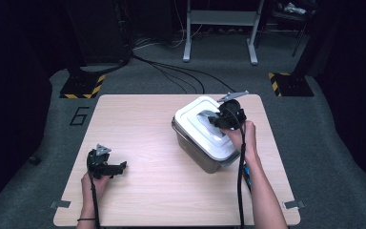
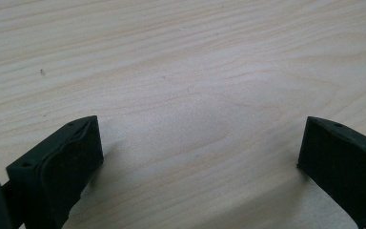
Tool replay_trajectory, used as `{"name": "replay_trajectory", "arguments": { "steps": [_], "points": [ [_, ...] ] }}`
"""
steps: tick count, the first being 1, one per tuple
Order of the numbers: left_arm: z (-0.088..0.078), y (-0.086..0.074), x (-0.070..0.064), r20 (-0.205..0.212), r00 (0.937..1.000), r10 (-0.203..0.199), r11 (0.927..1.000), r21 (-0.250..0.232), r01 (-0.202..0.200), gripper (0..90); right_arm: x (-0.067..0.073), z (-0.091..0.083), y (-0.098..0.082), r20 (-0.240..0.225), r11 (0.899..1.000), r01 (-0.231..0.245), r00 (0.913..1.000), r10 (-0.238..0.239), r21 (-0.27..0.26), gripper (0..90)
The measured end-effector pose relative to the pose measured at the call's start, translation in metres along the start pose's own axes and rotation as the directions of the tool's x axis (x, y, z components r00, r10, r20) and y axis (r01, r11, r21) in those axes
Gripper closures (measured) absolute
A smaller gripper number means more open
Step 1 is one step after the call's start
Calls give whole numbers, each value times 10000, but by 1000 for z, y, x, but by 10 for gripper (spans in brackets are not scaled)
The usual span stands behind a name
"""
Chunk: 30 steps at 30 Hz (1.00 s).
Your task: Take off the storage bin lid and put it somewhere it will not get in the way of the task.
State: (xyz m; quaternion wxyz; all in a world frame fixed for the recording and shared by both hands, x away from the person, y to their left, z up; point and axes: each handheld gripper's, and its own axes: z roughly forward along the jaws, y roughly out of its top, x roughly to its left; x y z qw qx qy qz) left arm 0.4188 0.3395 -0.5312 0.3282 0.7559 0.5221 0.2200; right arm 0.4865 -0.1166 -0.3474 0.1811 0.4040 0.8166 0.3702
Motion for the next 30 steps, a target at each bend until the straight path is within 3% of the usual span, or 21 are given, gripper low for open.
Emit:
{"name": "replay_trajectory", "arguments": {
  "steps": [16,22,25,30],
  "points": [
    [0,0,0,1,10000,2,10000,0,-2,10,-24,-13,-1,758,9982,-550,9955,566,-240,668],
    [0,0,0,-1,10000,5,10000,0,-5,10,-35,-18,-2,1044,9951,-942,9898,970,-312,668],
    [0,0,0,1,10000,5,10000,0,-5,10,-42,-20,-4,1193,9953,-897,9885,934,-360,667],
    [0,0,0,-1,10000,1,10000,-2,-1,10,-52,-23,-7,1482,9904,-1306,9796,1359,-446,668]
  ]
}}
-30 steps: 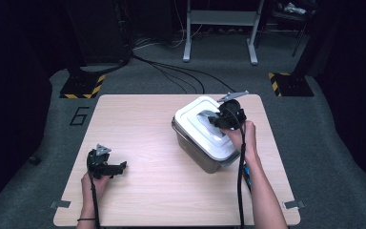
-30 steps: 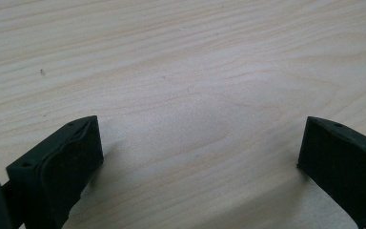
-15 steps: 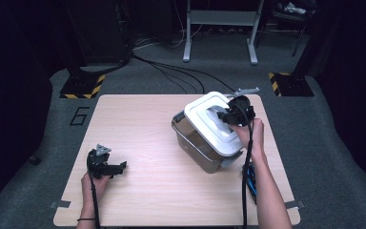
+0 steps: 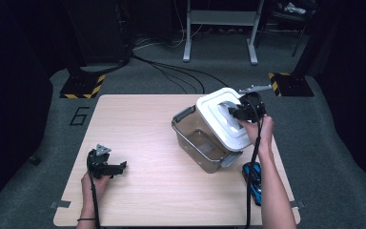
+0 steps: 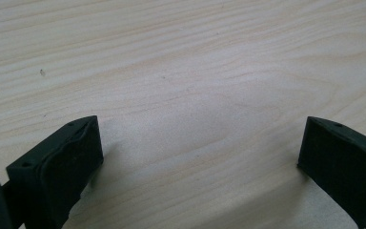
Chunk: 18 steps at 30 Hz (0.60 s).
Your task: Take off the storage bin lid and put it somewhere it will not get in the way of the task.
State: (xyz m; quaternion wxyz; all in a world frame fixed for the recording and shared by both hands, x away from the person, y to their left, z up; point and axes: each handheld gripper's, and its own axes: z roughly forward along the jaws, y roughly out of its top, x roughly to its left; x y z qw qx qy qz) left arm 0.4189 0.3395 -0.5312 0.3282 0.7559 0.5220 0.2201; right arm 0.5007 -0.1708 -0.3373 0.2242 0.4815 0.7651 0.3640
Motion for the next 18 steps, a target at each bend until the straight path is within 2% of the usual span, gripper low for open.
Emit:
{"name": "replay_trajectory", "arguments": {
  "steps": [9,12,18],
  "points": [
    [0,0,0,2,10000,5,10000,3,-5,10,-19,-1,-3,574,9987,-508,9971,508,-5,668],
    [0,0,0,4,10000,5,10000,-1,-5,10,-27,-2,-3,788,9971,-765,9939,766,-39,668],
    [0,0,0,6,10000,-3,10000,0,3,10,-40,-4,-3,1121,9954,-955,9890,961,-113,668]
  ]
}}
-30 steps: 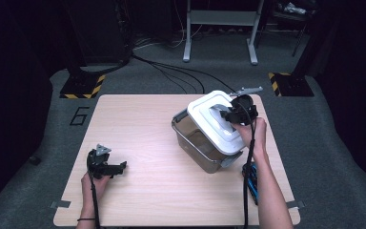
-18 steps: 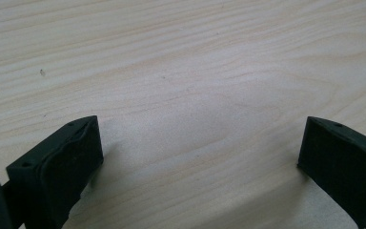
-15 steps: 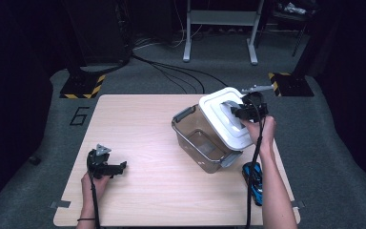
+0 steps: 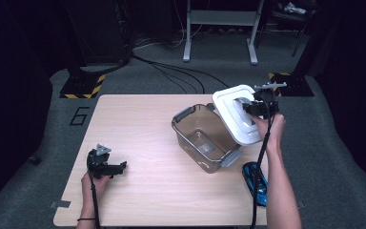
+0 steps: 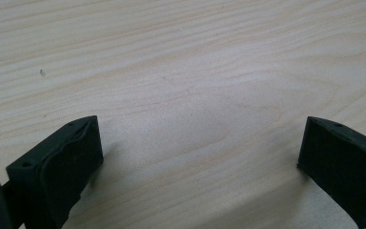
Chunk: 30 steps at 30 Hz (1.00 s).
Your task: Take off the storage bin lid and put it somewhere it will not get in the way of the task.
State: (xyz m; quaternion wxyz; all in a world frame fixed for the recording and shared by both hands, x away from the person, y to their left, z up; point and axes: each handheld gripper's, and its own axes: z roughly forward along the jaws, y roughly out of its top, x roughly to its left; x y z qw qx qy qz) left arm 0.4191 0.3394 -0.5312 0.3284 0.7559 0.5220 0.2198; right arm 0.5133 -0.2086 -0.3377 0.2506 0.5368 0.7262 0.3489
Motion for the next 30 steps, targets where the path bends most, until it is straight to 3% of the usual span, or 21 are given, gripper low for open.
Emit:
{"name": "replay_trajectory", "arguments": {
  "steps": [21,30],
  "points": [
    [0,0,0,0,10000,8,10000,-3,-8,10,-47,6,-14,1089,9958,-914,9900,901,68,668],
    [0,0,0,0,10000,13,10000,1,-13,10,-62,22,-29,1375,9932,-1146,9843,1110,189,667]
  ]
}}
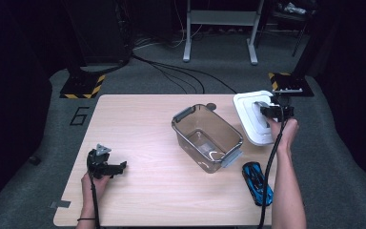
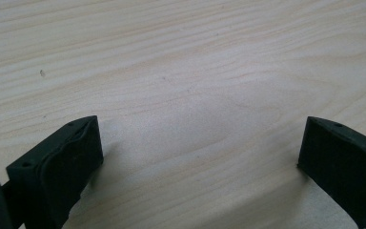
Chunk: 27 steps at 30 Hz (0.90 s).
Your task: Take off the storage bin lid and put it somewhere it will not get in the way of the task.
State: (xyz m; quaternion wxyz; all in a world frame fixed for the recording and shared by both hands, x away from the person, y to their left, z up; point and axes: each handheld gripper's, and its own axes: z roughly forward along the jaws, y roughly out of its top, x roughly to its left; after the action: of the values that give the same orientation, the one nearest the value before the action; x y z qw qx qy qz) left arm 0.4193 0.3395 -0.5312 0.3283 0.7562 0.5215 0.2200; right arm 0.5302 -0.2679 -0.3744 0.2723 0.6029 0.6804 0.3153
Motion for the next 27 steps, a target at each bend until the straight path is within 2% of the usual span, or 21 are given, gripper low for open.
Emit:
{"name": "replay_trajectory", "arguments": {
  "steps": [15,21,25,27],
  "points": [
    [0,0,0,-2,10000,2,10000,4,-2,10,-2,36,-21,173,9984,-442,9989,436,367,667],
    [0,0,0,-4,10000,-7,10000,-3,7,10,1,50,-29,97,9968,-580,9983,576,557,668],
    [0,0,0,-5,10000,-8,10000,-5,8,10,3,57,-32,-121,9964,-686,9975,693,499,667],
    [0,0,0,-2,10000,6,10000,5,-6,10,5,61,-33,-58,9959,-684,9976,689,584,668]
  ]
}}
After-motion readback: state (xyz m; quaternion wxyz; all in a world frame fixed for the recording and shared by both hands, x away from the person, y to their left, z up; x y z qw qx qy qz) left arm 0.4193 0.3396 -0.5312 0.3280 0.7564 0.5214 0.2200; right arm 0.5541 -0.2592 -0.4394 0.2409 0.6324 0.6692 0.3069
